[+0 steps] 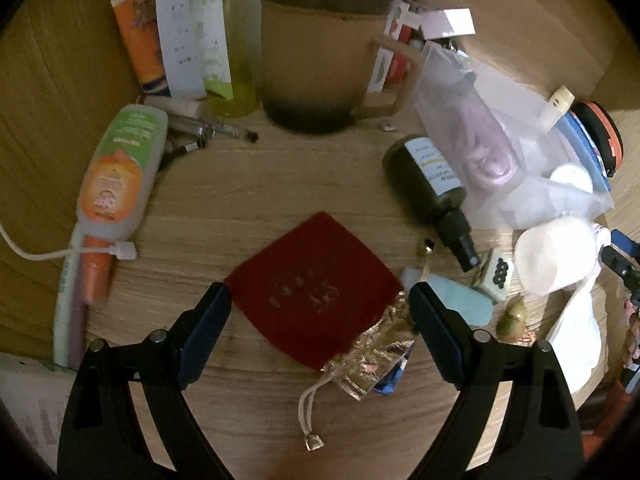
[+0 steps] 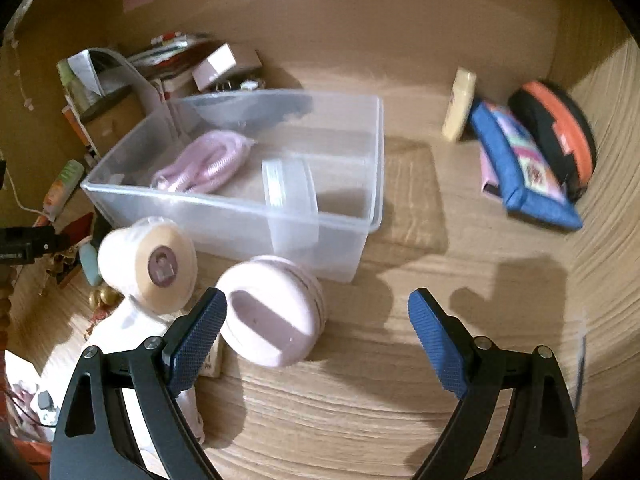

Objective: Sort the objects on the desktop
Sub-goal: 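Grasp the red velvet pouch with the left tool while the right tool grasps a white round container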

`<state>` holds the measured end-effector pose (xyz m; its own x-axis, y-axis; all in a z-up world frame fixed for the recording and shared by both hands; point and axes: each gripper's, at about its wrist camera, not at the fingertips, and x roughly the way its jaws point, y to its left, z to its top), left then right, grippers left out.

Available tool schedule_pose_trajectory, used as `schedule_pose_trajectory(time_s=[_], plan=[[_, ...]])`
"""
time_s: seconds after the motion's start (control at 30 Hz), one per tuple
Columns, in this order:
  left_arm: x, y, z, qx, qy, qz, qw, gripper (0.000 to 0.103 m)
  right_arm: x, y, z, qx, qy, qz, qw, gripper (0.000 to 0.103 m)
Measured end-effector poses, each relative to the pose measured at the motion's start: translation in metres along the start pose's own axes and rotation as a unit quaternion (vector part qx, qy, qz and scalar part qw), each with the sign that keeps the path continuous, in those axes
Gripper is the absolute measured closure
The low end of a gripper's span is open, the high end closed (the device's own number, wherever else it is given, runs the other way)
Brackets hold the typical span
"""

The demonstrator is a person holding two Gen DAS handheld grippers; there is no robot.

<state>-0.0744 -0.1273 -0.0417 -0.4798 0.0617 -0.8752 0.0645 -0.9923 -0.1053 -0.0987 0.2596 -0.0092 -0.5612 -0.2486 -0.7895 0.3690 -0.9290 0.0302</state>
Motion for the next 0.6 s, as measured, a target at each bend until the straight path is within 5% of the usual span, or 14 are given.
schedule_pose_trajectory(time_s=[0.6], plan=[[0.009, -0.015, -0.014, 0.036, -0.028, 0.029, 0.9985, 0.016, 0.031, 0.012, 0.0, -0.006, 0.041, 0.068, 0.997, 0.02]])
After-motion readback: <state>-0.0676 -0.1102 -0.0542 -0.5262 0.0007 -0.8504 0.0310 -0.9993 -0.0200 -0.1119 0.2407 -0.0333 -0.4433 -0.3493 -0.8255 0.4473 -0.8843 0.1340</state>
